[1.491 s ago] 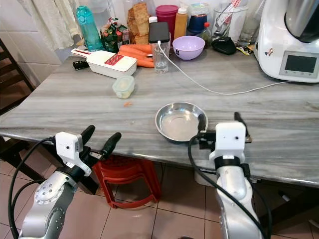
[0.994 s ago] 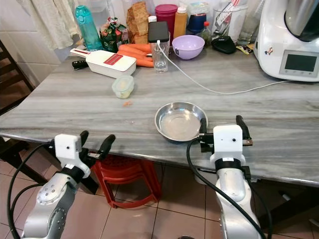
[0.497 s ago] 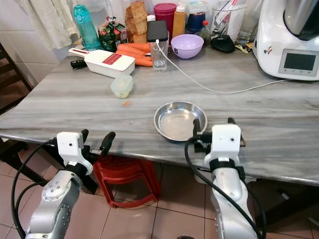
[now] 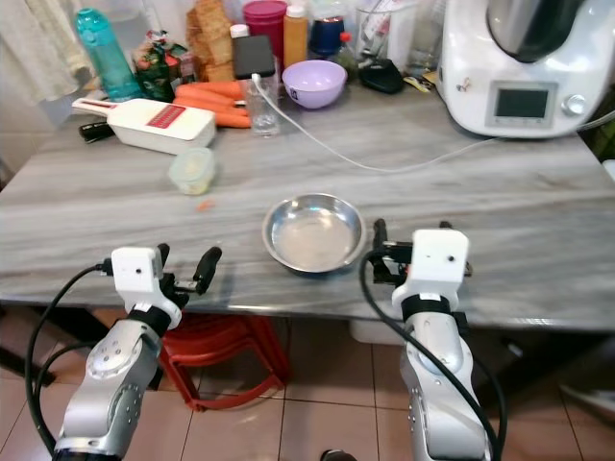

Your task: Setting the table

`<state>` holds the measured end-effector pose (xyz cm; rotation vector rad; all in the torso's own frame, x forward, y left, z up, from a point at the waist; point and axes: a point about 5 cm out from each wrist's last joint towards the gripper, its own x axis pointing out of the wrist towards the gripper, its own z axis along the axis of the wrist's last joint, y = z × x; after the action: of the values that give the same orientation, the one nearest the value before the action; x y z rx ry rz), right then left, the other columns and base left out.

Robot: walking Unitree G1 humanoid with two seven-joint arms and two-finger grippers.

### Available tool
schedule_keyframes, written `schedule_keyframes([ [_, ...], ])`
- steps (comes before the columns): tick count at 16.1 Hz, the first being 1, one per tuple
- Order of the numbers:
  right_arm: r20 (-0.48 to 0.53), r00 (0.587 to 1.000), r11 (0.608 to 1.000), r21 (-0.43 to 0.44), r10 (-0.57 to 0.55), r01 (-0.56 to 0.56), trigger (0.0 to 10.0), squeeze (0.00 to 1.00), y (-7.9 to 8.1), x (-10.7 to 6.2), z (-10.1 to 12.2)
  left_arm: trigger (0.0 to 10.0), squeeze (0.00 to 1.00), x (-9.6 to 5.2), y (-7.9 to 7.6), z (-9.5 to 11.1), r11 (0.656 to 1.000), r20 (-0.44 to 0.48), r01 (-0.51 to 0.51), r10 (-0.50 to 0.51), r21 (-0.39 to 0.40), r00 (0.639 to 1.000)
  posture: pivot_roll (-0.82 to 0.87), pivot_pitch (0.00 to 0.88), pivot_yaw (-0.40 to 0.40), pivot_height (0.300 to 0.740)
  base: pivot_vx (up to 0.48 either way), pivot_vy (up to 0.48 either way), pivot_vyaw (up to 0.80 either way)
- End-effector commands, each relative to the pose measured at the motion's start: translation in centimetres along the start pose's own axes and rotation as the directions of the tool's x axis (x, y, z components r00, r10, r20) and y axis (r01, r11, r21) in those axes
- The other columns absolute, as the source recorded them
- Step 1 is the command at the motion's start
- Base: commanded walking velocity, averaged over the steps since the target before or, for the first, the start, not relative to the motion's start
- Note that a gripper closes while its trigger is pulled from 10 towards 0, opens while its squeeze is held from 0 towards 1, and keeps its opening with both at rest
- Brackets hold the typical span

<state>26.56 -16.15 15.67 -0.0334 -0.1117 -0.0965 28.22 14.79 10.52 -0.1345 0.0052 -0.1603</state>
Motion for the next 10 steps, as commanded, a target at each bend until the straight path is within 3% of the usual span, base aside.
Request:
schedule_keyframes([
  [1, 0.001, 1.0, 1.0, 0.024, -0.004, 0.004, 10.0, 0.0, 0.21, 0.15, 0.13, 10.0, 0.0, -0.32, 0.86, -0.51, 0.999, -0.025, -0.032, 0.032, 0.009, 0.999, -0.13, 0.063, 0.061, 0.74, 0.0, 0.0, 0.0],
  [3, -0.035, 0.999, 0.999, -0.036, -0.027, 0.026, 10.0, 0.0, 0.01, 0.39, -0.45, 10.0, 0.0, -0.21, 0.81, -0.49, 1.0, -0.024, -0.029, 0.029, 0.012, 0.999, -0.13, 0.06, 0.064, 0.74, 0.0, 0.0, 0.0],
  [4, -0.023, 1.0, 0.999, 0.05, -0.013, 0.014, 10.0, 0.0, 0.21, 0.3, -0.57, 10.0, 0.0, -0.13, 0.72, -0.49, 1.0, -0.024, -0.024, 0.024, 0.014, 0.999, -0.14, 0.061, 0.064, 0.74, 0.0, 0.0, 0.0],
  [6, -0.026, 1.0, 0.999, 0.044, -0.018, 0.019, 10.0, 0.0, 0.08, 0.24, -0.59, 10.0, 0.0, -0.08, 0.67, -0.55, 1.0, -0.027, -0.021, 0.021, 0.014, 0.999, -0.14, 0.063, 0.065, 0.74, 0.0, 0.0, 0.0],
  [10, -0.04, 0.999, 0.996, 0.087, -0.031, 0.035, 10.0, 0.0, -0.22, 0.09, -0.85, 10.0, 0.0, 0.04, 0.64, -0.57, 1.0, -0.03, -0.019, 0.02, 0.017, 0.999, -0.14, 0.065, 0.069, 0.74, -0.27, 0.0, 0.0],
])
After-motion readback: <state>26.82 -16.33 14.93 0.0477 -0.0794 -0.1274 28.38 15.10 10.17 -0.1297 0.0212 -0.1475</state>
